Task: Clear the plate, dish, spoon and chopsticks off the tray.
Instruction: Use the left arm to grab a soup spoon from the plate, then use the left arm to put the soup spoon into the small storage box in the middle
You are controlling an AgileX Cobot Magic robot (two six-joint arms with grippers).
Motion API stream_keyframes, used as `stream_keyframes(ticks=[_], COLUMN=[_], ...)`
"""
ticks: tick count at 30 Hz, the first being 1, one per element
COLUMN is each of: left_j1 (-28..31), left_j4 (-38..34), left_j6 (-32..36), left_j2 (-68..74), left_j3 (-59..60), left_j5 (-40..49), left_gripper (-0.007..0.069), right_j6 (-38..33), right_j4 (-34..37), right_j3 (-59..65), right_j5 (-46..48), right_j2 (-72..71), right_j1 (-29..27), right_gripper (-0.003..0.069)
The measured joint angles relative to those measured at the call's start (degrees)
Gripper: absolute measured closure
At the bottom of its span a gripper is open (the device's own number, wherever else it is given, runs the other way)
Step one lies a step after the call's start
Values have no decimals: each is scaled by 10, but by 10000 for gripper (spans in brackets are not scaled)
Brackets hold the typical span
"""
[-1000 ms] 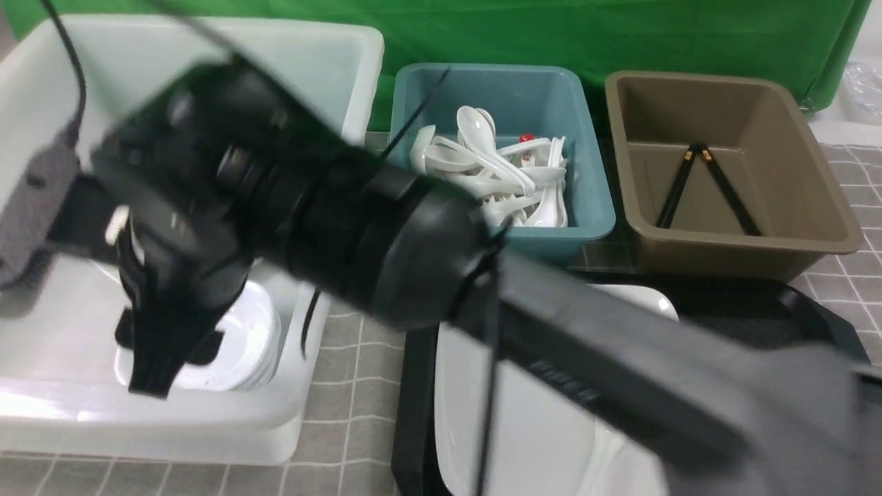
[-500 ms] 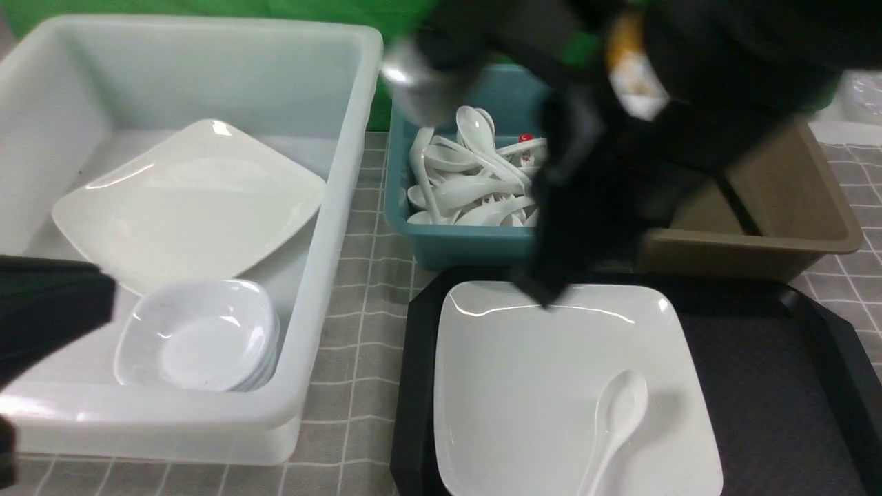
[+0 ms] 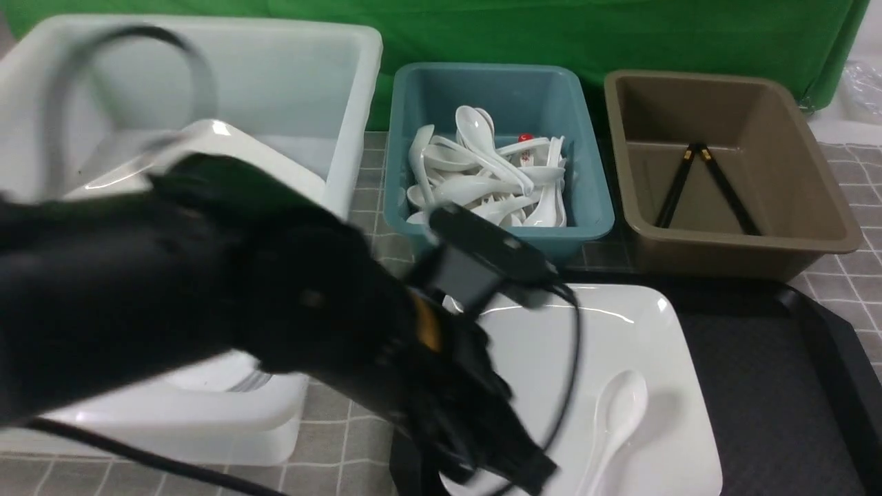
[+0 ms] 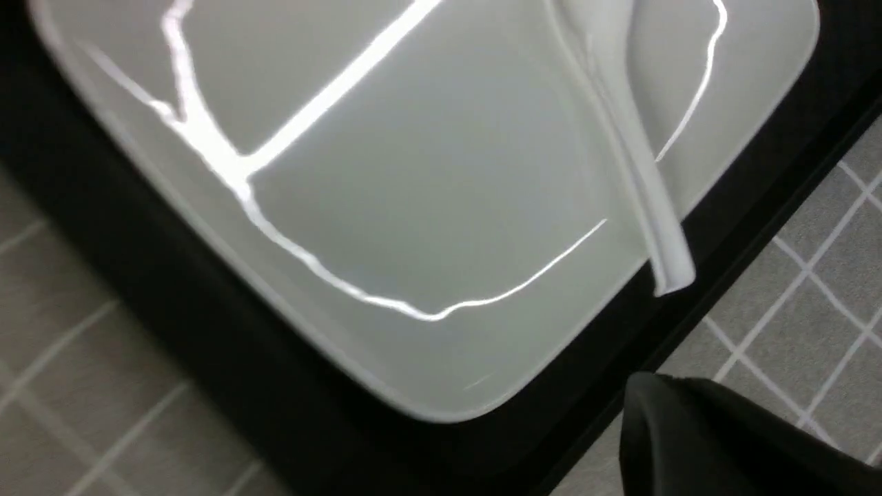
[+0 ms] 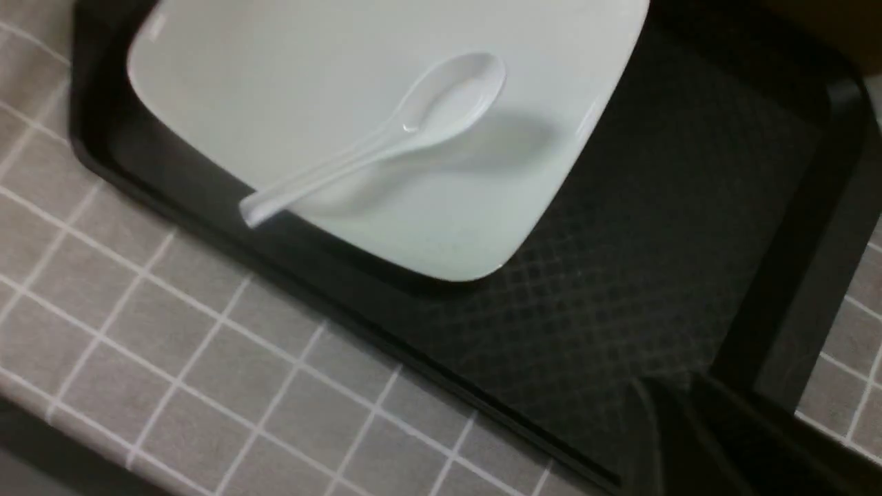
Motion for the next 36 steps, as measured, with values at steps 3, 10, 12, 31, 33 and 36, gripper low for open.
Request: stream_keyframes(ticks=[3,10,12,31,33,36], left_j1=[-52,-53,-51,-29,-29,-18], left_j4=[3,40,46,74,99,168], left_j6=[-28,-97,-102,-105,-105,-111], left_j2=[103,224,240,286,262,224], left_j3=[-72,-186,-197,-227,-247,-291], left_j5=[3,23,21,47,54,38], left_gripper=[578,404,357,512,512,512], right_j6=[-1,-15,-22,-50,-50,-50], right_j4=[7,18,21,31,31,31], right_j3=[0,1,5,22,22,22], right_j5=[3,28,28,28,28,28], right_j2=[-49,-91,-95,-98,-98,-98], right_j1=[0,0,0,0,0,0], right_gripper=[552,534,531,505,501,497])
